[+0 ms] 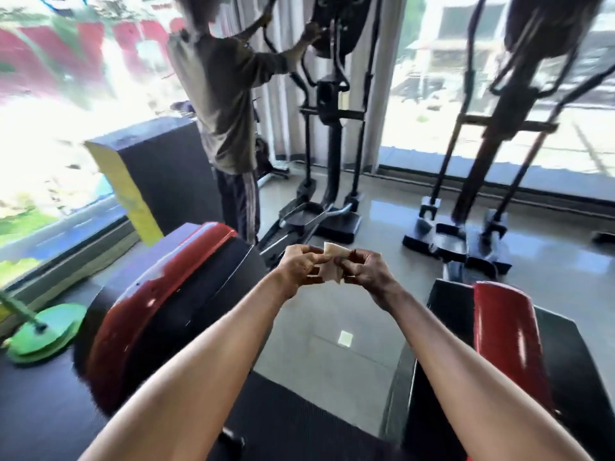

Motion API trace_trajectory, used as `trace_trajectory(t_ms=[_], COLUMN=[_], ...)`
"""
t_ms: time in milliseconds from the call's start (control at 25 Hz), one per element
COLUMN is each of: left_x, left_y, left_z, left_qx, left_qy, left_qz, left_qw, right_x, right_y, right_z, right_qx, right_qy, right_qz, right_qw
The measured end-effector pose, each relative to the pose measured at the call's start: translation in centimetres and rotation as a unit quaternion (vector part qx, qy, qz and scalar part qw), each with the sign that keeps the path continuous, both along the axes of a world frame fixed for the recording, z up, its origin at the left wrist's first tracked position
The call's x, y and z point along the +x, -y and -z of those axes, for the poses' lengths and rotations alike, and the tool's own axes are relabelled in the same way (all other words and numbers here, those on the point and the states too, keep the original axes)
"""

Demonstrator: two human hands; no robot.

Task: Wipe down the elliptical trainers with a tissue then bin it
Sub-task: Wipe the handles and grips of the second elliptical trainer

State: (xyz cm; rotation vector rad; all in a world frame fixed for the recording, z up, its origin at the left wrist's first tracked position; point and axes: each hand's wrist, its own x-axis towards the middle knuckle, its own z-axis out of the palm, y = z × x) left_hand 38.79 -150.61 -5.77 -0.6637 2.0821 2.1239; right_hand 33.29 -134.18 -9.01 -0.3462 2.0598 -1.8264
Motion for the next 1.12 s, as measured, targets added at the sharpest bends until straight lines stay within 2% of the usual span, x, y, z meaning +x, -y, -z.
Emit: trace_trajectory(t_ms=[200,360,560,800,960,1120], left_x=[-11.1,-20.0,-33.7,-51.5,-61.7,-73.1], left_y=[0.4,-1.5,-5.2,-10.5,-13.2,-15.6], left_z=[-1.4,-1.8,-2.4,-5.5,-6.7,-7.8], left_qx=[-0.005,0.005,0.014,-0.035,-0.045,-0.071], left_qy=[-0.022,-0.034,-0.065,-0.092,-0.104,-0.146], left_qz=[0.103,0.156,0.227,0.242,0.232,0.239], left_qw=[0.994,0.987,0.972,0.965,0.966,0.957], right_x=[-6.4,-12.7,-24.9,-41.4,-51.0,-62.0], right_y=[0.2,-1.6,-4.9,-8.8,-10.7,-12.3], right_z=[-1.8,-2.9,-3.7,-6.5,-7.7,-8.3], right_qx=[-0.023,-0.021,-0.011,-0.013,0.131,0.146], right_qy=[-0.002,-0.015,-0.043,-0.051,-0.14,-0.193], right_qz=[0.15,0.209,0.277,0.369,0.467,0.462], right_qw=[0.988,0.978,0.96,0.928,0.863,0.853])
